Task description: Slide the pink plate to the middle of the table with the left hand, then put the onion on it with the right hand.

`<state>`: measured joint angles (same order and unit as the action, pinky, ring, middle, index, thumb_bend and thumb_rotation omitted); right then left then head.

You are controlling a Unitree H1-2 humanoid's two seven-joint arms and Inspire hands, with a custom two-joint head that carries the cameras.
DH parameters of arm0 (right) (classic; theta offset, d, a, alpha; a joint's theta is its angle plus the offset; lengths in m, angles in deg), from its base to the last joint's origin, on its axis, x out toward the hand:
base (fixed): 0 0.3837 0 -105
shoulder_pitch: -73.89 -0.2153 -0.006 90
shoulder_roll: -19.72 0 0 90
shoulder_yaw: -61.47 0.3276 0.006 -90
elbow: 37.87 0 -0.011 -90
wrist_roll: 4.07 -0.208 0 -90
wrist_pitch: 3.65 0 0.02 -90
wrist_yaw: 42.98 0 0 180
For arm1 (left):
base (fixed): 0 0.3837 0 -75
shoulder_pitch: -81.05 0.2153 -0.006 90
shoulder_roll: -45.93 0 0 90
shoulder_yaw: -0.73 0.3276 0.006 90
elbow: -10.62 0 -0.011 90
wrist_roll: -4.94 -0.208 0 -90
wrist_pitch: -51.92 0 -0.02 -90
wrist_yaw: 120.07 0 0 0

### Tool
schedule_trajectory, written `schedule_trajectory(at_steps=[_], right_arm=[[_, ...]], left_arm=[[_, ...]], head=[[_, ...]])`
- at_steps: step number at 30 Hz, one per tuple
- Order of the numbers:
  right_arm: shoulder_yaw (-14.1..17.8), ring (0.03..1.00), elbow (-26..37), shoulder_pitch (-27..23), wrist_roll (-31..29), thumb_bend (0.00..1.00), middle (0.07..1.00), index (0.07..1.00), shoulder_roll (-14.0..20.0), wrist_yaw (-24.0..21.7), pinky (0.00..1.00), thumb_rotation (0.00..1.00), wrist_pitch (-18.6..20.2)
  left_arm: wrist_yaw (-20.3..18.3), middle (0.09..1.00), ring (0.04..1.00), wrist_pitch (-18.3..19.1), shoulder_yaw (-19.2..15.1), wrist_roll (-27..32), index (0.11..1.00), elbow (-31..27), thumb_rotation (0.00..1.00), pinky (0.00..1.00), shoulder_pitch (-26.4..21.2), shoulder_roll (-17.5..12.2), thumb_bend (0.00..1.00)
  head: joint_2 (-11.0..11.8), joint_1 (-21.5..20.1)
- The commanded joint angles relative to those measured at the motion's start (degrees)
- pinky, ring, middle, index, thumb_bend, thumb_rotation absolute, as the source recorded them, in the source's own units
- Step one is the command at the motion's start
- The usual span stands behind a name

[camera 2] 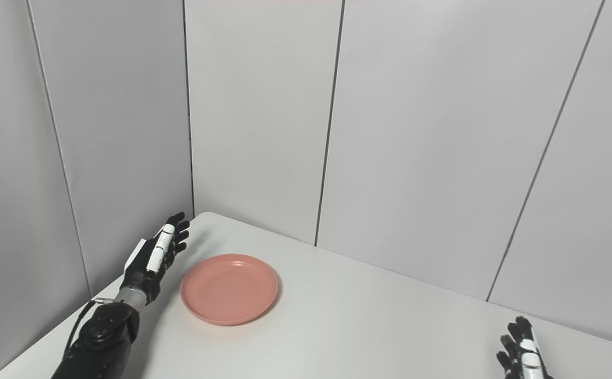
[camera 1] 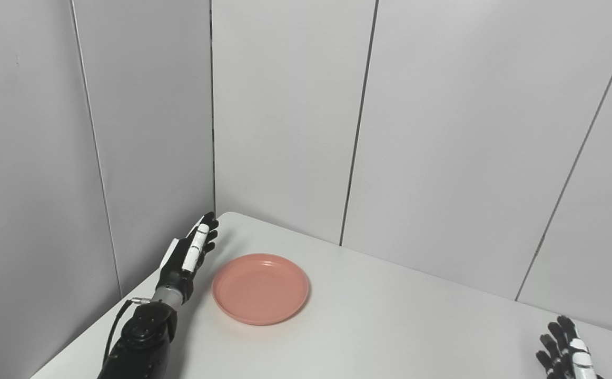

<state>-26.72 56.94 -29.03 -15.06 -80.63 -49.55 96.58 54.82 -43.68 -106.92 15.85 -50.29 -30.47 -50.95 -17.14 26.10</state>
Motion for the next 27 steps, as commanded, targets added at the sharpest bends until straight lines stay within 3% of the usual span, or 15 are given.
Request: schedule_trajectory(at_steps=[1,14,27], right_arm=[[0.2,1.0,1.9,-1.8,-0.2,0.13,1.0,1.0,-0.1,0.1,1.0,1.0,0.2],[0.1,1.0,3.2,-1.6,-0.1,0.11,1.0,1.0,-0.4,0.5,1.0,1.0,1.3],[0.1,1.0,3.9,-1.6,0.1,0.09,1.0,1.0,-0.7,1.2,1.0,1.0,1.8]], left_arm=[[-0.7,0.959,0.965,-3.2,-0.1,0.5,0.952,0.5,1.0,0.97,-3.5,-2.2,0.61],[-1.5,0.943,0.951,-5.5,0.3,0.9,0.928,4.4,1.0,0.97,-3.4,-1.2,0.63],[-1.5,0.951,0.957,-4.2,2.2,-0.4,0.948,2.2,1.0,0.96,-2.5,-0.2,0.64]], head=[[-0.1,-0.1],[-0.4,-0.3],[-0.7,-0.6]])
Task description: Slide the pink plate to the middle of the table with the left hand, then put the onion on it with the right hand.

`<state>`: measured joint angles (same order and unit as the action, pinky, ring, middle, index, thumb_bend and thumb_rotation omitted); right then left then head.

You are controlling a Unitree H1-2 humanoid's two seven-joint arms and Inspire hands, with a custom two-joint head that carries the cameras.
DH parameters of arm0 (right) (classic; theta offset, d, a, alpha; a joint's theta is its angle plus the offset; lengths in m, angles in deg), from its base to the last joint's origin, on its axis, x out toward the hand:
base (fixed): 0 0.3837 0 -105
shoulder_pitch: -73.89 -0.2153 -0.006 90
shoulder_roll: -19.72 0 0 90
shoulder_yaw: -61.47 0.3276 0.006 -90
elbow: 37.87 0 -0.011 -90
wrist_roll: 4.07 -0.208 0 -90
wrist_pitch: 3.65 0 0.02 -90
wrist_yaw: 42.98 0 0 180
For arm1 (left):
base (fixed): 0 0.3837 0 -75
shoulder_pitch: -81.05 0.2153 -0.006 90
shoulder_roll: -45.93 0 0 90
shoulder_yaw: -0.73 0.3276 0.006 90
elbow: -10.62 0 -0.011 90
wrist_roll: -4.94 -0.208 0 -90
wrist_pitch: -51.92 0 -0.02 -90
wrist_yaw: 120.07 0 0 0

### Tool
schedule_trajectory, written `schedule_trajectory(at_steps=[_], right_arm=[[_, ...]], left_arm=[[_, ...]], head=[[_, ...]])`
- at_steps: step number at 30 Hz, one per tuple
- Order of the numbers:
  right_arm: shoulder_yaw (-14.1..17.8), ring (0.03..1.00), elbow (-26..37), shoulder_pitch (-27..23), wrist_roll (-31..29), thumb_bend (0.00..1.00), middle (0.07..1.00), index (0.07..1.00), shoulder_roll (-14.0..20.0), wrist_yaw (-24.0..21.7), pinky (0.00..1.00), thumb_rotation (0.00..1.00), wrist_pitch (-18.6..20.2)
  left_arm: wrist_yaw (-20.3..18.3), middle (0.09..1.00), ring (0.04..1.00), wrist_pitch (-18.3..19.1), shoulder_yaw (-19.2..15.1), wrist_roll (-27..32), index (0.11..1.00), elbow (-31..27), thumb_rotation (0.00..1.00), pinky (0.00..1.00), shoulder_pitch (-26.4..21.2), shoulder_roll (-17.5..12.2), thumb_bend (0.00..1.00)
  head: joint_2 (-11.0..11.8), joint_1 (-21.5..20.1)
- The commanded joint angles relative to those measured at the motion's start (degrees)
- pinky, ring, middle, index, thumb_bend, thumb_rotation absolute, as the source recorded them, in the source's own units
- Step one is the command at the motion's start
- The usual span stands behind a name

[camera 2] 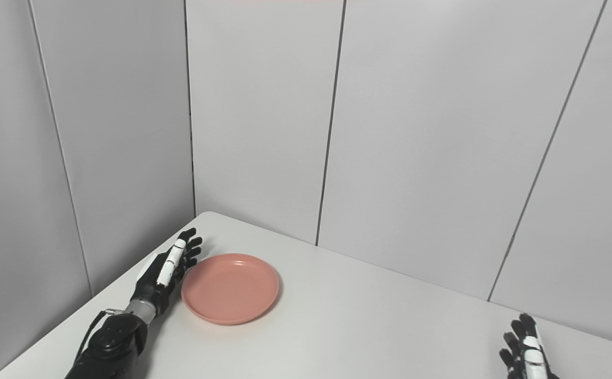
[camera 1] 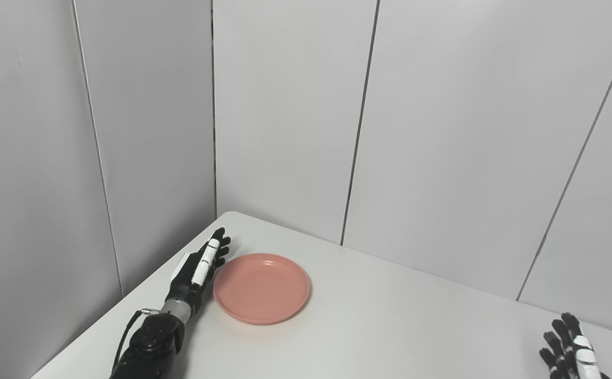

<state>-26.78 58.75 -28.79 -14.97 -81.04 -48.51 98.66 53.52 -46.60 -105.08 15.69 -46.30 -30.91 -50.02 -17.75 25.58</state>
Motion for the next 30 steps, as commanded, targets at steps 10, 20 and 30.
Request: schedule_trajectory(at_steps=[10,20,30], right_arm=[[0.1,1.0,2.3,-1.9,0.1,0.09,1.0,1.0,-0.5,0.7,1.0,1.0,0.0],[0.3,1.0,2.9,-1.8,-0.3,0.1,1.0,1.0,-0.6,0.8,1.0,1.0,0.3],[0.4,1.0,3.1,-1.8,-0.3,0.09,1.0,1.0,-0.6,1.1,1.0,1.0,0.7]], left_arm=[[-0.3,0.95,0.956,0.4,1.3,0.3,0.942,-4.3,1.0,0.95,-1.2,-0.6,0.6],[-0.5,0.95,0.953,1.7,1.7,0.5,0.941,-5.0,1.0,0.94,-1.0,-0.2,0.57],[-0.3,0.966,0.972,1.8,1.6,0.3,0.956,-4.9,1.0,0.97,-1.0,-0.5,0.57]], head=[[-0.2,-0.2],[-0.3,-0.3],[-0.5,-0.2]])
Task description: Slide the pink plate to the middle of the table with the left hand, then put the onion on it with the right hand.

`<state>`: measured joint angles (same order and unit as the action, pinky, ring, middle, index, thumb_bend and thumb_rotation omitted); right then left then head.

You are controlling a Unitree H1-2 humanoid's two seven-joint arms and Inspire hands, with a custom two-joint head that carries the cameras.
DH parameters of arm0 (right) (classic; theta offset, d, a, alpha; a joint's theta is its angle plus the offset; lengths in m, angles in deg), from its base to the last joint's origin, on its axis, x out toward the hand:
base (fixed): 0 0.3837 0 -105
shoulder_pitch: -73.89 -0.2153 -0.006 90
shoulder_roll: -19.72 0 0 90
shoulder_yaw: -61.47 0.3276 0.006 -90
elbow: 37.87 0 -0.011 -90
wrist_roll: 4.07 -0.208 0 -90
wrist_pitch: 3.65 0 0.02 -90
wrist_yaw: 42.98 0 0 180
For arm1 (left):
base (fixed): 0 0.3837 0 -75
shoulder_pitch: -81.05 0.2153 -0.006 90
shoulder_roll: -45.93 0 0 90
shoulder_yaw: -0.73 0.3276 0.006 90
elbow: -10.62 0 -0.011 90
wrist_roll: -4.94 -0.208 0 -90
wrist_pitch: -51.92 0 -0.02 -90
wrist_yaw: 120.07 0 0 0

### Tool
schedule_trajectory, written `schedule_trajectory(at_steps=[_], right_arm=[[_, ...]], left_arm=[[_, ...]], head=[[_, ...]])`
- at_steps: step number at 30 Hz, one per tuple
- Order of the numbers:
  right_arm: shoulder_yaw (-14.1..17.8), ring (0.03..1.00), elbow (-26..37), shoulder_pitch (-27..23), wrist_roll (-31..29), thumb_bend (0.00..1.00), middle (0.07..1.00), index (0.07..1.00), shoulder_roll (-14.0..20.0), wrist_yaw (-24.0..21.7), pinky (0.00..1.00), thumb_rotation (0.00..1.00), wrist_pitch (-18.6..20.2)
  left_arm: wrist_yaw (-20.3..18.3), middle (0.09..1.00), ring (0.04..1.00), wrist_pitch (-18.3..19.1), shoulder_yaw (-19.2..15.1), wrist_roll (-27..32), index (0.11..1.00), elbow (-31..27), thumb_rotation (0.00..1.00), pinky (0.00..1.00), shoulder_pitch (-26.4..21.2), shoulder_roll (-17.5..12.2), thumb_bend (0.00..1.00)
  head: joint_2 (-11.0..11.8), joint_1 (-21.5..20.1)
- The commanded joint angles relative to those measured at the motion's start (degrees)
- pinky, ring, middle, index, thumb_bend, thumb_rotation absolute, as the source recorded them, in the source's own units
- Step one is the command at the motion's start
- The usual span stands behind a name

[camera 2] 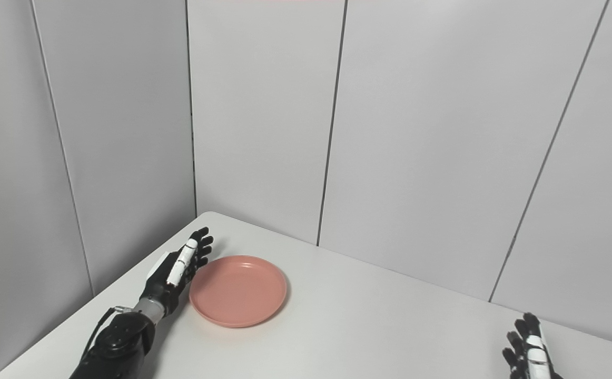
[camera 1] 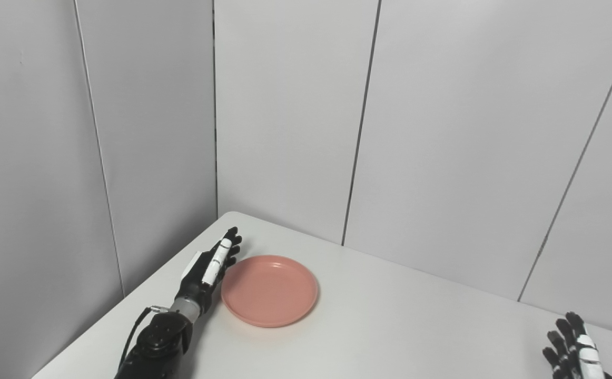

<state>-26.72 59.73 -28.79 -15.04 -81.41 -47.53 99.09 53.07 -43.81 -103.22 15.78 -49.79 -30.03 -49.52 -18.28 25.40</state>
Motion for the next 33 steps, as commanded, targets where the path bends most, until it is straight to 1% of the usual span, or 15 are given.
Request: schedule_trajectory(at_steps=[1,7,15,22,28,33], right_arm=[[0.4,1.0,2.1,-1.8,-0.2,0.09,1.0,1.0,-0.3,0.3,1.0,1.0,0.3],[0.3,1.0,2.1,-1.9,-0.5,0.08,1.0,1.0,-0.2,0.2,1.0,1.0,0.6],[0.3,1.0,2.2,-1.8,-0.4,0.09,1.0,1.0,-0.3,0.3,1.0,1.0,0.7],[0.4,1.0,2.5,-1.8,-0.5,0.1,1.0,1.0,-0.2,0.4,1.0,1.0,1.2],[0.5,1.0,2.6,-1.8,-0.6,0.1,1.0,1.0,-0.1,0.2,1.0,1.0,1.2],[0.6,1.0,2.5,-1.8,-0.7,0.1,1.0,1.0,-0.1,0.2,1.0,1.0,1.3]], left_arm=[[0.1,0.966,0.973,-1.1,-0.3,0.2,0.956,-1.3,1.0,0.98,-1.8,-1.0,0.57],[0.2,0.964,0.97,-2.2,-0.5,0.2,0.953,-0.3,1.0,0.97,-2.1,-1.2,0.59],[0.9,0.961,0.969,-2.6,-0.7,-0.2,0.955,0.0,1.0,0.98,-2.5,-1.4,0.61],[0.1,0.962,0.968,-1.7,-0.4,0.4,0.952,-0.5,1.0,0.97,-1.8,-1.0,0.58],[-0.1,0.958,0.96,-1.3,-0.1,0.3,0.95,-0.8,1.0,0.96,-1.7,-0.4,0.58],[-0.4,0.956,0.961,-0.3,0.4,0.3,0.945,-1.8,1.0,0.95,-1.5,0.0,0.57]], head=[[0.0,0.0],[0.0,0.0],[-0.1,0.0],[-0.3,-0.1],[-0.5,-0.1],[-0.5,-0.2]])
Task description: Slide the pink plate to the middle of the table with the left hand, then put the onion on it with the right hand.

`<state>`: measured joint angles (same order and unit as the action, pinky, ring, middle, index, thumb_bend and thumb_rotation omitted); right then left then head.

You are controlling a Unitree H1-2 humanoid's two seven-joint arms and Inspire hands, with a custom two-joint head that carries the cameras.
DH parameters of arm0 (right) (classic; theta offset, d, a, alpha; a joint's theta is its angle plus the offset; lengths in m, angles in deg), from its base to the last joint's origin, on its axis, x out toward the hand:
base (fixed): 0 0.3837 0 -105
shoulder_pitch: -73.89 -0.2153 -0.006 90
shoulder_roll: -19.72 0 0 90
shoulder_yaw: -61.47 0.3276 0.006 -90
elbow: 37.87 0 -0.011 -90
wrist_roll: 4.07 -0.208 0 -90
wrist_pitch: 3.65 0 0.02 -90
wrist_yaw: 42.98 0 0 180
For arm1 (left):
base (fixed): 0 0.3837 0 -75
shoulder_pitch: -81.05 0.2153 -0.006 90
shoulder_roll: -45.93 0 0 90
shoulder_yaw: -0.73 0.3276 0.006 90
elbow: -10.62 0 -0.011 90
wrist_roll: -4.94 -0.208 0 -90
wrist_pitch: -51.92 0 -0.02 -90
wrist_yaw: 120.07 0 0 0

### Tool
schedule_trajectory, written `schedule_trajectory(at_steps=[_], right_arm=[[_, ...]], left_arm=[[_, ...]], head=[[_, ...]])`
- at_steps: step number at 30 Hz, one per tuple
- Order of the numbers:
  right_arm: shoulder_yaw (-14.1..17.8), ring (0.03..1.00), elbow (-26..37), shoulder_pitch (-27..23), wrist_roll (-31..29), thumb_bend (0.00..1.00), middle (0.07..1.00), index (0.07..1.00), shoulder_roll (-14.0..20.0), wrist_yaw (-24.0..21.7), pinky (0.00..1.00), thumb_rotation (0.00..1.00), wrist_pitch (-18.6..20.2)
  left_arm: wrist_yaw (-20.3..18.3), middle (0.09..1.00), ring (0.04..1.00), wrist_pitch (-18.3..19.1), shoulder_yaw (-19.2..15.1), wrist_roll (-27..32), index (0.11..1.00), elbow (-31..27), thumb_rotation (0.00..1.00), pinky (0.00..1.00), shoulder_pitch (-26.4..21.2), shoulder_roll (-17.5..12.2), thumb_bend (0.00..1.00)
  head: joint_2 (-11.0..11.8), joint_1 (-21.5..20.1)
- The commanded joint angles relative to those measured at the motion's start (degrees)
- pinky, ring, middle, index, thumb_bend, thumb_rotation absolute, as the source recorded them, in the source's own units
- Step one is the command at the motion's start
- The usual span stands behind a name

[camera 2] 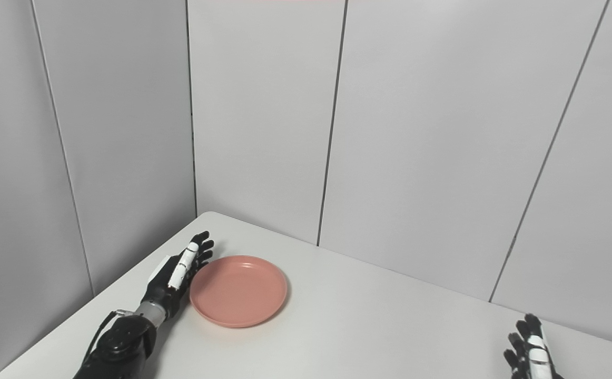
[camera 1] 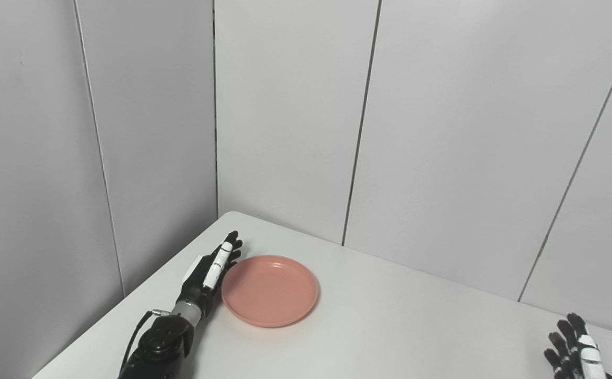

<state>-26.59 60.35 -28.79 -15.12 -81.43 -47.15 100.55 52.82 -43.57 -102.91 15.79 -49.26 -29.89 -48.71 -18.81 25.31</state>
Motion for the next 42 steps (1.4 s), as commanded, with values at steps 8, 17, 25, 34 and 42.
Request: schedule_trajectory(at_steps=[8,17,25,34,42], right_arm=[[0.5,1.0,2.0,-1.8,-0.6,0.09,1.0,1.0,-0.2,0.0,1.0,1.0,-0.1],[0.2,1.0,2.0,-1.8,-0.5,0.11,1.0,1.0,-0.4,-0.1,1.0,1.0,-0.2],[0.4,1.0,0.5,-1.8,-0.2,0.13,1.0,1.0,-0.6,-0.3,1.0,1.0,-1.9],[0.4,1.0,-4.0,-2.2,0.0,0.23,1.0,1.0,-0.5,-1.4,1.0,1.0,-6.3],[0.3,1.0,-9.3,-3.1,0.3,0.36,1.0,1.0,-0.1,-2.9,1.0,1.0,-11.4]], left_arm=[[-2.0,0.974,0.982,0.4,0.4,1.2,0.962,-3.0,1.0,0.98,-2.0,0.2,0.6],[-1.8,0.97,0.975,1.2,1.3,0.5,0.961,-3.7,1.0,0.97,-2.0,0.7,0.6],[-2.4,0.963,0.968,0.6,1.8,0.7,0.955,-3.1,1.0,0.96,-2.2,1.7,0.56],[-1.5,0.947,0.951,0.5,2.0,0.9,0.938,-1.8,1.0,0.94,-2.9,3.7,0.56],[-1.5,0.945,0.949,0.6,2.6,1.0,0.941,-1.7,1.0,0.94,-3.2,4.8,0.59]], head=[[-0.2,-0.3],[-0.8,-2.1],[-1.6,-4.2],[-2.9,-7.8],[-3.9,-10.7]])
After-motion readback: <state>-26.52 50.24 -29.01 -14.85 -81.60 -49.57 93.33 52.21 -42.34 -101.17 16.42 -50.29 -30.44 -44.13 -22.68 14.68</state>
